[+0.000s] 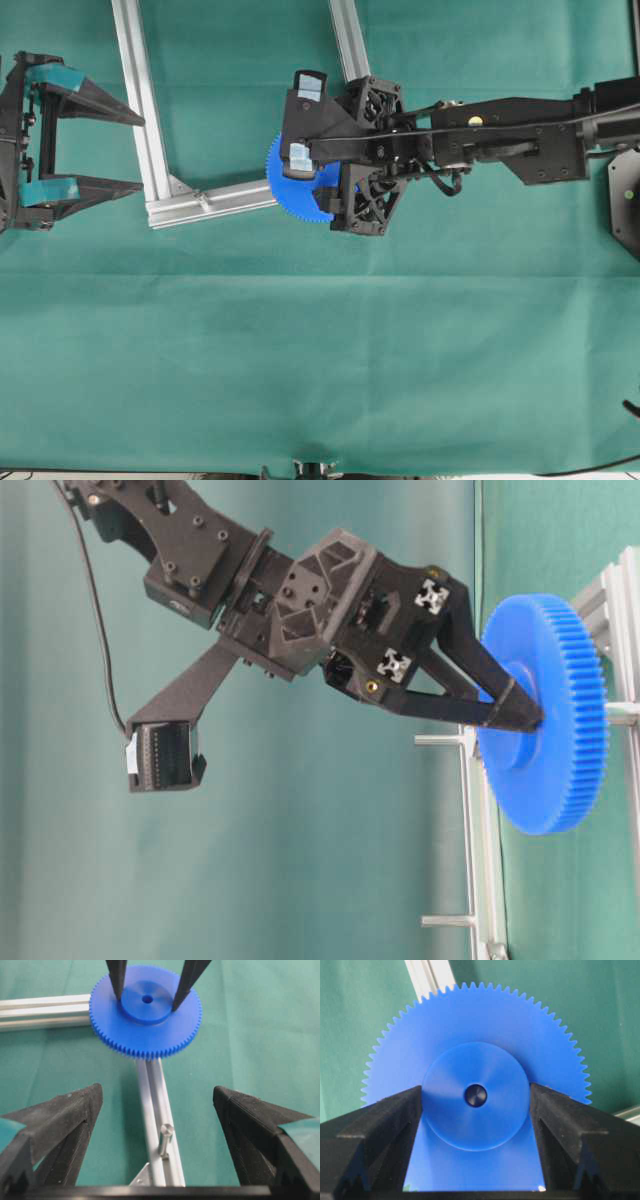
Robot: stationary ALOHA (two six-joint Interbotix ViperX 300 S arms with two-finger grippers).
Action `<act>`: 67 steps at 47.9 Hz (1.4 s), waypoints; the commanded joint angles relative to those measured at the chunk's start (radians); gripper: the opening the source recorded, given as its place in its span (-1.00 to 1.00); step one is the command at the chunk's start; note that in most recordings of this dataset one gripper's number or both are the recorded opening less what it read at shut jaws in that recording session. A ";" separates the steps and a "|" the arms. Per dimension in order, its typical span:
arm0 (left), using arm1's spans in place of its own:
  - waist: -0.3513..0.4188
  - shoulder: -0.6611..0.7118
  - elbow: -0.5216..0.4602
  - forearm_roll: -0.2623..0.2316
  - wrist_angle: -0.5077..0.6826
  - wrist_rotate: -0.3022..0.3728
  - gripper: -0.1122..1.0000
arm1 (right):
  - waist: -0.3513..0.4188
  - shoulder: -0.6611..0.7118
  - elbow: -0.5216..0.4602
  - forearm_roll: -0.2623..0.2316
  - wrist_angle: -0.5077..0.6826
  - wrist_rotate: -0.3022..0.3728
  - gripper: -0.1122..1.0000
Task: Find the location of the shaft and insert the gear.
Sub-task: 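Adjust the gear position to center its bore above the shaft, then lower the gear down onto the steel shaft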
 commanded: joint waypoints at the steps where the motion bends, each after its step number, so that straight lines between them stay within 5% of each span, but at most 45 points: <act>1: -0.002 0.005 -0.025 -0.005 -0.008 -0.003 0.95 | -0.008 0.015 0.029 0.006 -0.002 0.002 0.44; 17: -0.012 0.005 -0.025 -0.005 -0.008 -0.005 0.95 | -0.014 -0.006 0.074 0.008 -0.003 0.049 0.44; 67: -0.014 0.003 -0.025 -0.005 -0.008 -0.003 0.95 | -0.012 -0.008 0.071 0.008 -0.012 0.049 0.44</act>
